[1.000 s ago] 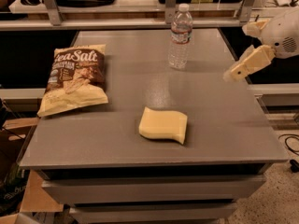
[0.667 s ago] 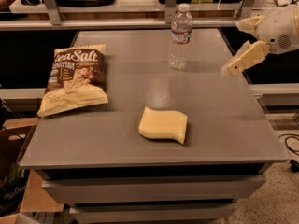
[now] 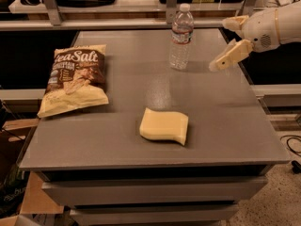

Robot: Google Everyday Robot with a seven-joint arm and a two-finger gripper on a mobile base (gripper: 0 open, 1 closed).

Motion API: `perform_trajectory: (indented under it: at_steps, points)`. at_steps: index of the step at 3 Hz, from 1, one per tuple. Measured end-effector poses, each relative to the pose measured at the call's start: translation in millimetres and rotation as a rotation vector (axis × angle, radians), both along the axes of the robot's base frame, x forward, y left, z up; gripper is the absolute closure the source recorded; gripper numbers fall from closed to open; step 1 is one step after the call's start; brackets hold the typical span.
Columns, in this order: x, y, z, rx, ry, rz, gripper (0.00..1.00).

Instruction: Move water bottle near sponge

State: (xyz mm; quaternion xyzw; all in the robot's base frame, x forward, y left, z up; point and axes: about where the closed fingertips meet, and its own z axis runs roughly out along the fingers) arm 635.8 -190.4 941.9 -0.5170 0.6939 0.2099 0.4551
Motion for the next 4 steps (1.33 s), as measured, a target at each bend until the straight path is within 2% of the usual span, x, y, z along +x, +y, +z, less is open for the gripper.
perform_trajectory:
  at_steps: [1, 3, 4]
  points:
    - [18.2, 8.7, -10.4, 0.063, -0.013, 0.005, 0.00]
    - [38.3, 23.5, -18.4, 0.195, -0.057, -0.009, 0.00]
    - [45.6, 35.1, -19.7, 0.247, -0.062, 0.001, 0.00]
